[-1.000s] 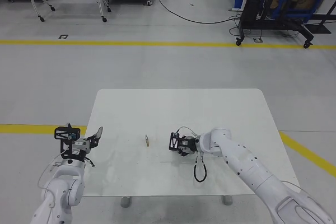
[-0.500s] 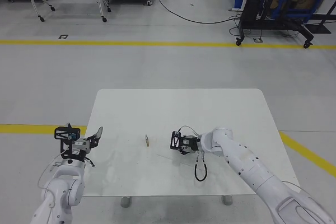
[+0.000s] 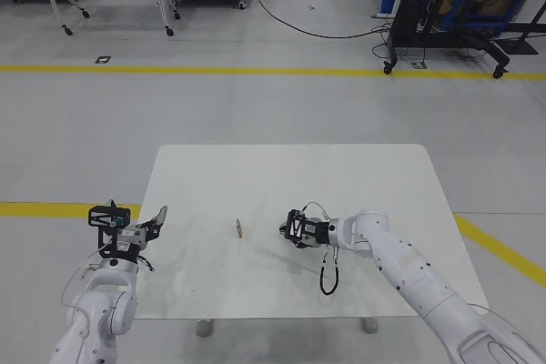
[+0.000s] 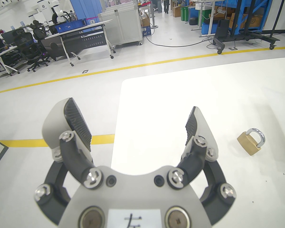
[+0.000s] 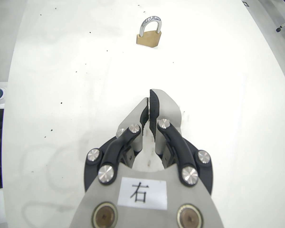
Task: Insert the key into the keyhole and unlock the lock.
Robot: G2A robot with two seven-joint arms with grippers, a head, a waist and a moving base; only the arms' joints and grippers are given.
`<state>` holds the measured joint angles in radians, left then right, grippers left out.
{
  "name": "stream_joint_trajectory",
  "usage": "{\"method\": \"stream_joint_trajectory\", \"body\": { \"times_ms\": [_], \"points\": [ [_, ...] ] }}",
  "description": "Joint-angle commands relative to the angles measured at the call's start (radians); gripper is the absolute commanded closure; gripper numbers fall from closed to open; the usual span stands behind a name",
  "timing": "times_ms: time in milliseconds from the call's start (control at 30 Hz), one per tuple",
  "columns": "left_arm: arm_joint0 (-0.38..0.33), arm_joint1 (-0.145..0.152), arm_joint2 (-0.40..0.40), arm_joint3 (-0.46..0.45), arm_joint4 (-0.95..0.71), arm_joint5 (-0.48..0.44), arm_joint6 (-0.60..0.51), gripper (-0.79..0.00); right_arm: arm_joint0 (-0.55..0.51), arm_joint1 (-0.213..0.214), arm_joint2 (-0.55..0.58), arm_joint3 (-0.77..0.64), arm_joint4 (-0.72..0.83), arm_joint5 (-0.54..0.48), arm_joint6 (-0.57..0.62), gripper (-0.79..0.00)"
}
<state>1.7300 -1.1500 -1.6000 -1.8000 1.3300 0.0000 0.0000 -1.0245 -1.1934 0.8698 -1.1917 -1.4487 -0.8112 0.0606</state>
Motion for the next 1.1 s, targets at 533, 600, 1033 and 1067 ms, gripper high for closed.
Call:
{"method": "stream_joint_trajectory", "body": {
  "times_ms": [533, 600, 1033, 1067],
  "points": [
    [-0.084, -0.012, 0.234, -0.145, 0.122, -0.178, -0.196, -0.785, -0.074, 0.045, 0.081, -0.072, -0.11, -0.023, -0.161, 0.0],
    [-0.14, -0.018, 0.297, -0.129, 0.152, -0.19, -0.245, -0.785, -0.098, 0.058, 0.101, -0.083, -0.151, -0.025, -0.228, 0.0],
    [-0.398, -0.067, 0.568, 0.03, 0.266, -0.188, -0.425, -0.785, -0.064, 0.084, 0.082, 0.076, -0.326, -0.048, -0.597, 0.0],
    [-0.417, -0.072, 0.59, 0.049, 0.275, -0.191, -0.432, -0.785, -0.063, 0.085, 0.08, 0.082, -0.336, -0.029, -0.622, 0.0]
  ]
}}
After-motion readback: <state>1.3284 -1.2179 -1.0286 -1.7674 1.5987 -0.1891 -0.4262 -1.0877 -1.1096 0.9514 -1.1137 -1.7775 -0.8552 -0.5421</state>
